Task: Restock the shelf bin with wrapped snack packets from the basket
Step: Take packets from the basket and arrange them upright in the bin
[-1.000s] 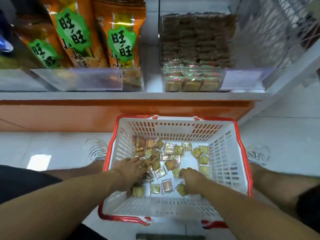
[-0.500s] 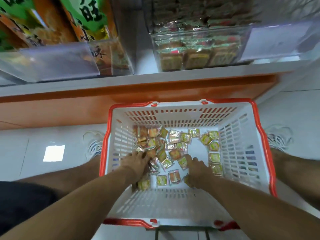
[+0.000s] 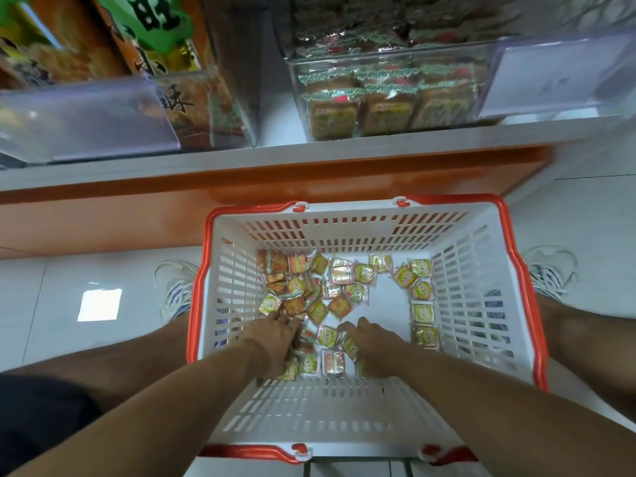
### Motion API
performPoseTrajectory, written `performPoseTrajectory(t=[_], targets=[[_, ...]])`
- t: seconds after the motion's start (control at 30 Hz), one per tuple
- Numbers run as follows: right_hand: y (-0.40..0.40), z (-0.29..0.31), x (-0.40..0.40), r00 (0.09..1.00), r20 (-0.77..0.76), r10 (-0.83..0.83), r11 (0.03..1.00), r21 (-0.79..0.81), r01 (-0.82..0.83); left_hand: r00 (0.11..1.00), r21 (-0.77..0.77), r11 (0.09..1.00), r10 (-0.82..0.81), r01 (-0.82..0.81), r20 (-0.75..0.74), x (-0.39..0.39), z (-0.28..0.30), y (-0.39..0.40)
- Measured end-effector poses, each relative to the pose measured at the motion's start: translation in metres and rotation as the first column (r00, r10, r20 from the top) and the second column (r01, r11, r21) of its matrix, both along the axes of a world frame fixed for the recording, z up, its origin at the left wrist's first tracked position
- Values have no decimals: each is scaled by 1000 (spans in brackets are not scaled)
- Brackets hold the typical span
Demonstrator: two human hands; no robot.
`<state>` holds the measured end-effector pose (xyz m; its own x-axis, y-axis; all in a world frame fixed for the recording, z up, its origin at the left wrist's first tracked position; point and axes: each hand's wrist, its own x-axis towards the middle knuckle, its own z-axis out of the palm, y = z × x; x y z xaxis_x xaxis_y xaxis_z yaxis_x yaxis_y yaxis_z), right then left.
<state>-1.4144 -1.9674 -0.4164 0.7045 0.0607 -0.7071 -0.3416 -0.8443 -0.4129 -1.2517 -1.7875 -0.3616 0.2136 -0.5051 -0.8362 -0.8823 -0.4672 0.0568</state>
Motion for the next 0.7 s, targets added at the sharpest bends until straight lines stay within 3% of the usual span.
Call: performPoseTrajectory(t=[0.2,0.4,0.47,0.53,0.7], targets=[[-4,-2,-2,986,-167,-9,1000,12,11,999,14,999,32,-32,-7,-4,5,-7],[-2,21,5,986,-152,-74,994,63,85,937,-45,946,311,-321,-162,6,21,-19],[-10,45,19,987,-158,-25,999,42,32,821,-34,846,505,-532,-267,11,33,-26],[-26,83,44,983,-177,46,999,29,-42,644,-9,702,648,-712,-407,19,51,-35],[-63,223,92,983,-169,67,998,1,-68,407,-2,516,673,-857,-618,47,124,-66]])
